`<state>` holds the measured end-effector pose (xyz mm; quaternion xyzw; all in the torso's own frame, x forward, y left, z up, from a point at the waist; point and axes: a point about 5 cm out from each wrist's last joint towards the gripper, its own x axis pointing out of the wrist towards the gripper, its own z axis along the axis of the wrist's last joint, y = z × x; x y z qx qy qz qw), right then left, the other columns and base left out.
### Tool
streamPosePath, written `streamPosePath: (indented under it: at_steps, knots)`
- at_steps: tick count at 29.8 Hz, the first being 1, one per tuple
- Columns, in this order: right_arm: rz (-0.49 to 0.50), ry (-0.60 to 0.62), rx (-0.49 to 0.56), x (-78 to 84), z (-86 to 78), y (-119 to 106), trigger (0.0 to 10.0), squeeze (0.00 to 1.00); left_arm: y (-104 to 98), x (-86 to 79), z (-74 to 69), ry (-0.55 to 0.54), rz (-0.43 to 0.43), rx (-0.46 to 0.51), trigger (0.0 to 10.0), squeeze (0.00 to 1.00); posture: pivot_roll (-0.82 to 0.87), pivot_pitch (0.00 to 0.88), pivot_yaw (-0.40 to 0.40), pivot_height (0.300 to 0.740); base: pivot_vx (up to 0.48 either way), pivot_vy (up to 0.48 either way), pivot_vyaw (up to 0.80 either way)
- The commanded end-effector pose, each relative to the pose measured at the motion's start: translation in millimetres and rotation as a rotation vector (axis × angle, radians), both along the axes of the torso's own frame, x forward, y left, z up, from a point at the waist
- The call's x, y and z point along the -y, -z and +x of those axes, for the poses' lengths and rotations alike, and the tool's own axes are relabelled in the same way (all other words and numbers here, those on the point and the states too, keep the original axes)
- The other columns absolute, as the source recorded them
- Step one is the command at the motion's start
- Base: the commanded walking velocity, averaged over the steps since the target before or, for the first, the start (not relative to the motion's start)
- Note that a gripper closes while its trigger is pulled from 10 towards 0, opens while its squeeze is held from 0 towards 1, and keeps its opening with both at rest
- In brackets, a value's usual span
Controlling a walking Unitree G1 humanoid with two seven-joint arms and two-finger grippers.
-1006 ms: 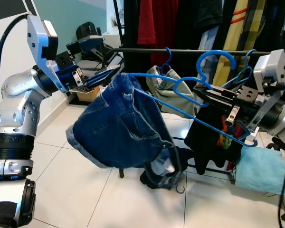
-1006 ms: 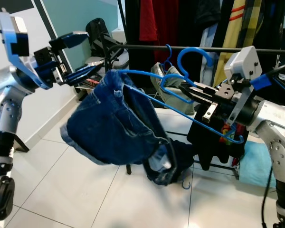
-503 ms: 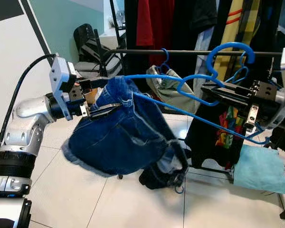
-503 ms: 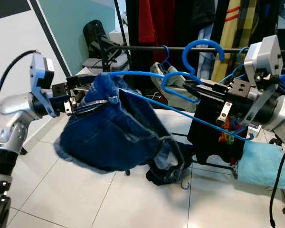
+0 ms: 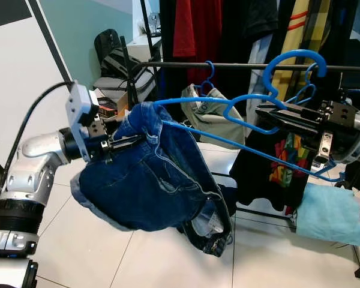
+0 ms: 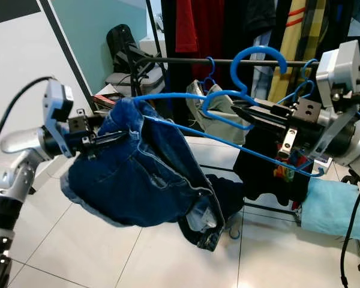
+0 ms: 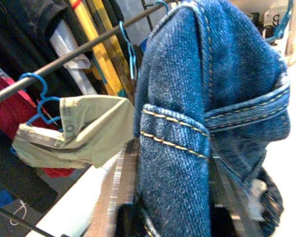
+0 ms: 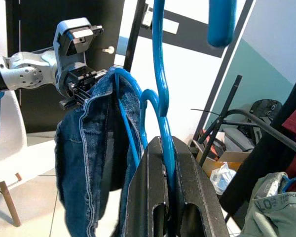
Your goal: Hang hanger
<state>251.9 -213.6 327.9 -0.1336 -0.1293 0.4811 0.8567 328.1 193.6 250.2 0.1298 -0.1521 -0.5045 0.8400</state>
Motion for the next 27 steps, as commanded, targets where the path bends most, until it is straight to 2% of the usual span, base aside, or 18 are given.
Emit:
streamPosePath:
  at_steps: [1, 8, 9, 11, 12, 13, 14, 15, 16, 17, 18, 19, 20, 22, 23, 25, 26, 27]
  knots:
    - [0.025, -0.005, 0.049, 1.0, -3.6, -9, 0.0, 0.00, 12, -8.4, -0.3, -0.033, 0.041, -0.050, 0.0, 0.00, -0.15, 0.000, 0.104, 0.740, 0.000, 0.000, 0.00]
    - [0.023, 0.024, 0.030, 4.7, -0.3, -5, 0.0, 0.00, 15, -11.3, 2.0, -0.074, 0.043, -0.053, 0.0, 0.00, -0.15, 0.000, 0.100, 0.740, 0.000, 0.000, 0.00]
    - [0.009, 0.064, -0.006, 11.0, 4.4, 3, 0.0, 0.00, 17, -14.3, 5.4, -0.121, 0.036, -0.052, 0.0, 0.00, -0.15, 0.000, 0.096, 0.740, 0.000, 0.000, 0.00]
    - [-0.112, 0.173, -0.138, 27.0, 15.0, 39, 0.0, 0.00, 26, -27.4, 18.1, -0.303, 0.017, -0.063, 0.0, 0.00, -0.15, 0.000, 0.094, 0.740, 0.000, 0.000, 0.00]
    - [-0.112, 0.173, -0.138, 27.0, 15.0, 39, 0.0, 0.00, 26, -27.4, 18.1, -0.303, 0.017, -0.063, 0.0, 0.00, -0.15, 0.000, 0.094, 0.740, 0.000, 0.000, 0.00]
    - [-0.195, 0.215, -0.240, 34.6, 17.5, 66, 0.0, 0.00, 33, -36.3, 23.8, -0.412, -0.002, -0.084, 0.0, 0.00, -0.15, 0.000, 0.093, 0.740, 0.000, 0.000, 0.00]
    - [-0.195, 0.215, -0.240, 34.6, 17.5, 66, 0.0, 0.00, 33, -36.3, 23.8, -0.412, -0.002, -0.084, 0.0, 0.00, -0.15, 0.000, 0.093, 0.740, 0.000, 0.000, 0.00]
    - [-0.301, 0.248, -0.353, 41.1, 16.6, 96, 0.0, 0.00, 41, -43.8, 27.0, -0.500, -0.029, -0.113, 0.0, 0.00, -0.15, 0.000, 0.090, 0.740, 0.000, 0.000, 0.00]
    - [-0.367, 0.262, -0.424, 45.2, 14.0, 114, 0.0, 0.00, 46, -48.1, 28.2, -0.550, -0.046, -0.134, 0.0, 0.00, -0.15, 0.000, 0.090, 0.740, 0.000, 0.000, 0.00]
    - [-0.367, 0.262, -0.424, 45.2, 14.0, 114, 0.0, 0.00, 46, -48.1, 28.2, -0.550, -0.046, -0.134, 0.0, 0.00, -0.15, 0.000, 0.090, 0.740, 0.000, 0.000, 0.00]
    - [-0.428, 0.279, -0.495, 48.1, 11.6, 133, 0.0, 0.00, 51, -49.6, 28.1, -0.572, -0.083, -0.157, 0.0, 0.00, -0.15, 0.000, 0.090, 0.740, 0.000, 0.000, 0.00]
    - [-0.428, 0.279, -0.495, 48.1, 11.6, 133, 0.0, 0.00, 51, -49.6, 28.1, -0.572, -0.083, -0.157, 0.0, 0.00, -0.15, 0.000, 0.090, 0.740, 0.000, 0.000, 0.00]
    - [-0.522, 0.306, -0.560, 51.9, 9.5, 154, 0.0, 0.00, 56, -49.3, 27.6, -0.587, -0.130, -0.180, 0.0, 0.00, -0.14, 0.000, 0.088, 0.740, 0.000, 0.000, 0.00]
    - [-0.522, 0.306, -0.560, 51.9, 9.5, 154, 0.0, 0.00, 56, -49.3, 27.6, -0.587, -0.130, -0.180, 0.0, 0.00, -0.14, 0.000, 0.088, 0.740, 0.000, 0.000, 0.00]
    - [-0.592, 0.348, -0.608, 56.4, 9.7, 175, 0.0, 0.00, 62, -47.7, 26.7, -0.601, -0.172, -0.202, 0.0, 0.00, -0.14, 0.000, 0.085, 0.740, 0.000, 0.000, 0.00]
    - [-0.592, 0.348, -0.608, 56.4, 9.7, 175, 0.0, 0.00, 62, -47.7, 26.7, -0.601, -0.172, -0.202, 0.0, 0.00, -0.14, 0.000, 0.085, 0.740, 0.000, 0.000, 0.00]
    - [-0.596, 0.458, -0.634, 62.7, 17.6, 201, 5.0, 0.00, 81, -46.9, 26.2, -0.665, -0.170, -0.262, 0.0, 0.00, -0.13, 0.000, 0.080, 0.740, 0.000, 0.000, 0.00]
    - [-0.596, 0.458, -0.634, 62.7, 17.6, 201, 5.0, 0.00, 81, -46.9, 26.2, -0.665, -0.170, -0.262, 0.0, 0.00, -0.13, 0.000, 0.080, 0.740, 0.000, 0.000, 0.00]
